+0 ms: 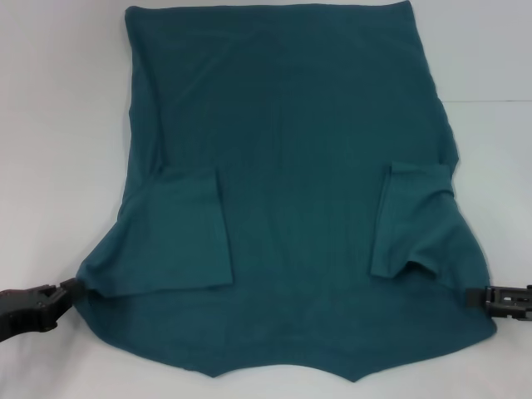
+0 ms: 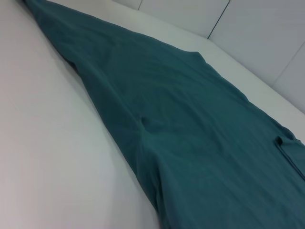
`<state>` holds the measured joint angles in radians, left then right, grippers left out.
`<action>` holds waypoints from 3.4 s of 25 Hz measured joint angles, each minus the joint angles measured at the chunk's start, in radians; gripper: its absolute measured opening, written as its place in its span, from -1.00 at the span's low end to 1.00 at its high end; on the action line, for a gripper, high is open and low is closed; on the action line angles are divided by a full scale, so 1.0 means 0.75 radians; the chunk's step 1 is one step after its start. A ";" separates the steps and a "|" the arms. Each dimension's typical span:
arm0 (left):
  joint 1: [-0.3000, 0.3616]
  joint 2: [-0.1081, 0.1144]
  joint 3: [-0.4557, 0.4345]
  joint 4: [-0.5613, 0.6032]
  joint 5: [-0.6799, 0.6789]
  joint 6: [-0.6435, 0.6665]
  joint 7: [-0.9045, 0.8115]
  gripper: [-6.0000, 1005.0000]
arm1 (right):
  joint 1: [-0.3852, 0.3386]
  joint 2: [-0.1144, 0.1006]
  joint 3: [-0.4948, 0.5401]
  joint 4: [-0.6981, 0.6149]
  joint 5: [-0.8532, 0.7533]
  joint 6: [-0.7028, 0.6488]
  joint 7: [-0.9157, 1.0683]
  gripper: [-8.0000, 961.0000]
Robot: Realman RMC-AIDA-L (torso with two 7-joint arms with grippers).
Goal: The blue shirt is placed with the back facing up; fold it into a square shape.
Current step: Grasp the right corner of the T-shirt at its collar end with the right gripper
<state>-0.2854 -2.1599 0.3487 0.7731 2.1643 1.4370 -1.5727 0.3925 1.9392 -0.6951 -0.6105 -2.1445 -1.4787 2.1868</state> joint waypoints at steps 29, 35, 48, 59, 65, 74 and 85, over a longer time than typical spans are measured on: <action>-0.017 0.004 -0.003 0.000 0.000 -0.027 0.003 -0.92 | 0.104 0.033 -0.004 0.000 -0.067 -0.043 0.029 0.93; -0.018 0.004 -0.003 -0.001 -0.002 -0.027 0.000 -0.92 | 0.091 0.008 0.007 -0.002 -0.123 -0.053 0.087 0.93; -0.023 0.002 -0.003 -0.002 -0.017 -0.026 -0.005 -0.91 | 0.080 -0.012 0.015 -0.015 -0.135 -0.107 0.106 0.92; -0.039 0.003 -0.005 -0.002 -0.017 -0.025 -0.008 -0.91 | 0.042 -0.040 0.044 -0.016 -0.136 -0.103 0.107 0.92; -0.041 0.002 -0.005 -0.002 -0.017 -0.025 -0.007 -0.90 | 0.037 -0.039 0.045 -0.016 -0.147 -0.094 0.107 0.92; -0.041 0.002 -0.005 -0.007 -0.016 -0.026 -0.002 -0.90 | 0.045 -0.030 0.047 -0.010 -0.167 -0.063 0.107 0.92; -0.053 0.007 -0.005 -0.012 -0.016 -0.028 0.002 -0.89 | 0.070 -0.010 0.034 -0.003 -0.176 -0.051 0.109 0.93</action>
<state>-0.3251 -2.1545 0.3451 0.7638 2.1521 1.4158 -1.5711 0.4447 1.9318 -0.6699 -0.6129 -2.2767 -1.5170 2.2684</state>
